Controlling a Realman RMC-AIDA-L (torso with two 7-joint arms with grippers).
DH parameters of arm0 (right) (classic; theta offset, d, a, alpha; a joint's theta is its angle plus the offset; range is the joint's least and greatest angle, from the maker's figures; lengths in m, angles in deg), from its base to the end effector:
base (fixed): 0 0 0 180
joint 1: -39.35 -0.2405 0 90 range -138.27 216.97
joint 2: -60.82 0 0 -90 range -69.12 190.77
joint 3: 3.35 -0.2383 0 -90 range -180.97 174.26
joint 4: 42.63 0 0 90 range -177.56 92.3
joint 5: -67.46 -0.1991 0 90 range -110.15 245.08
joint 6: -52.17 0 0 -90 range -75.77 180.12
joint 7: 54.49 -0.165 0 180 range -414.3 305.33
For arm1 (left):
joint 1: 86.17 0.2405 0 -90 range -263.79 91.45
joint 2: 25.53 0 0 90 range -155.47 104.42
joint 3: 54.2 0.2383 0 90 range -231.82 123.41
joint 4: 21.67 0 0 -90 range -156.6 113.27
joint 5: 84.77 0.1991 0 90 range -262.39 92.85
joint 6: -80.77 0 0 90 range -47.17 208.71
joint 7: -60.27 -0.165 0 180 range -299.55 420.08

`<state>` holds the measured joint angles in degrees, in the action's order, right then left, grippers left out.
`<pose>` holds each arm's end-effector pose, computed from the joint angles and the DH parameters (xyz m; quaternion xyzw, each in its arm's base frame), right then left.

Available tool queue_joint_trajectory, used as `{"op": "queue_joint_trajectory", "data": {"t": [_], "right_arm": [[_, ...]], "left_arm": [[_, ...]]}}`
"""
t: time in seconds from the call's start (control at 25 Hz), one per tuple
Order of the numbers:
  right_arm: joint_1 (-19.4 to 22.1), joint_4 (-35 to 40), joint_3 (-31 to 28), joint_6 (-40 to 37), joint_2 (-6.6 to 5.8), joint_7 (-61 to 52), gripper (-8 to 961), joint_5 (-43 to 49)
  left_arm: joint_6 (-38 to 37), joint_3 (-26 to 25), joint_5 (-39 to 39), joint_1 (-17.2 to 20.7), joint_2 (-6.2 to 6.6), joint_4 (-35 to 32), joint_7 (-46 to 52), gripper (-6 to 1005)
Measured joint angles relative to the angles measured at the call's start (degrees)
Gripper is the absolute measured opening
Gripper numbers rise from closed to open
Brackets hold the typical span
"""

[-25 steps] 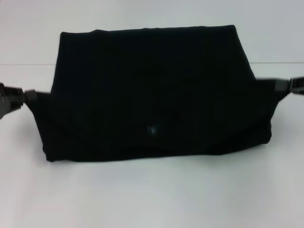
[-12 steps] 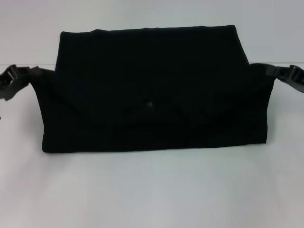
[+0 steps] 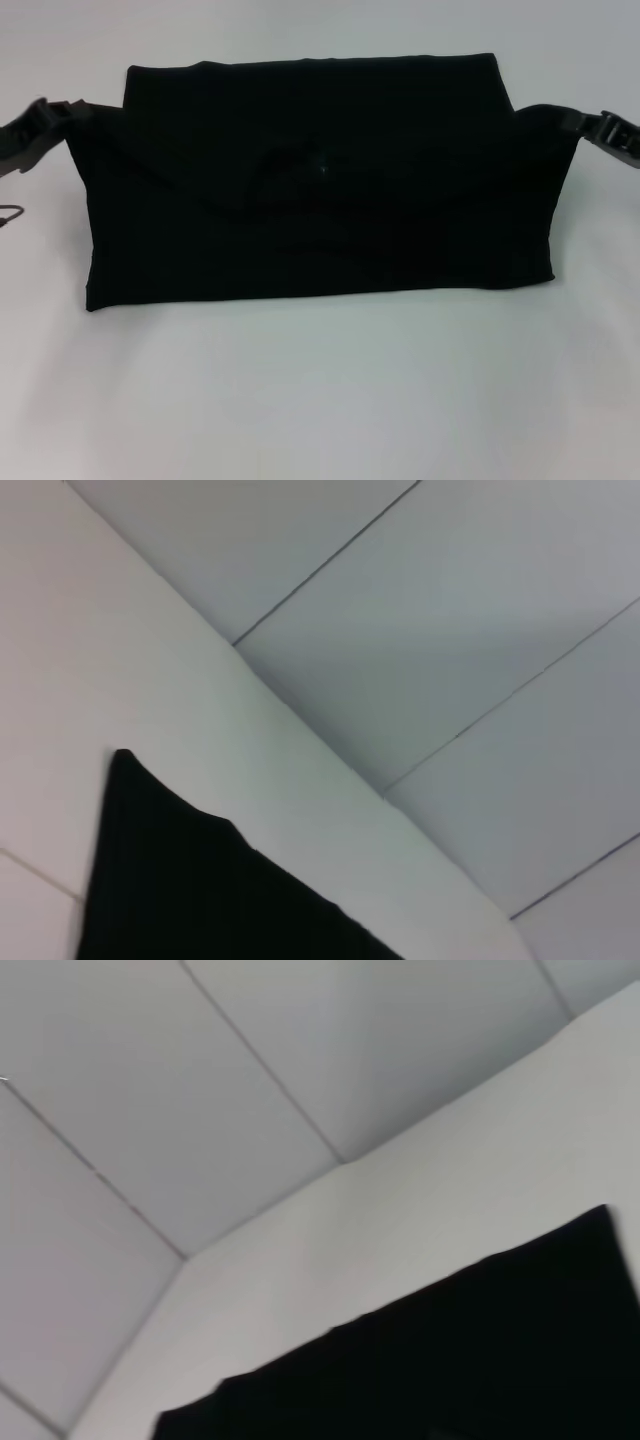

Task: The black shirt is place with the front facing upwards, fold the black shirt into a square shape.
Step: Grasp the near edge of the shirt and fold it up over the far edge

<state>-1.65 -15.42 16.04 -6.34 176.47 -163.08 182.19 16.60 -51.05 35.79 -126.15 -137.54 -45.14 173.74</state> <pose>0.2672 0.4263 0.0440 -0.7121 0.5272 0.3366 0.3187 -0.2929 0.4150 0.0760 -0.6325 -0.5854 -0.4061 0.3038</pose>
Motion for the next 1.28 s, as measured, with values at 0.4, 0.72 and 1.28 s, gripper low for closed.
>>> {"op": "queue_joint_trajectory", "data": {"t": [0.4, 0.72, 1.28], "right_arm": [[-2.3, -1.4, 2.2, 13.1, 3.56, 5.6, 29, -0.1], [-2.5, -1.5, 3.5, 14.7, 3.82, 8.1, 56, -1.3], [4.0, 0.3, 6.3, -10.6, -0.42, 17.9, 477, -3.2]], "left_arm": [[9.5, 1.1, -0.1, -1.7, -3.29, 1.2, -6.3, 50], [11.0, 1.5, -1.5, -2.3, -4.89, 1.2, -10.7, 71], [-6.2, 12.7, -2.5, 5.2, 2.0, 0.9, 2.0, 623]]}}
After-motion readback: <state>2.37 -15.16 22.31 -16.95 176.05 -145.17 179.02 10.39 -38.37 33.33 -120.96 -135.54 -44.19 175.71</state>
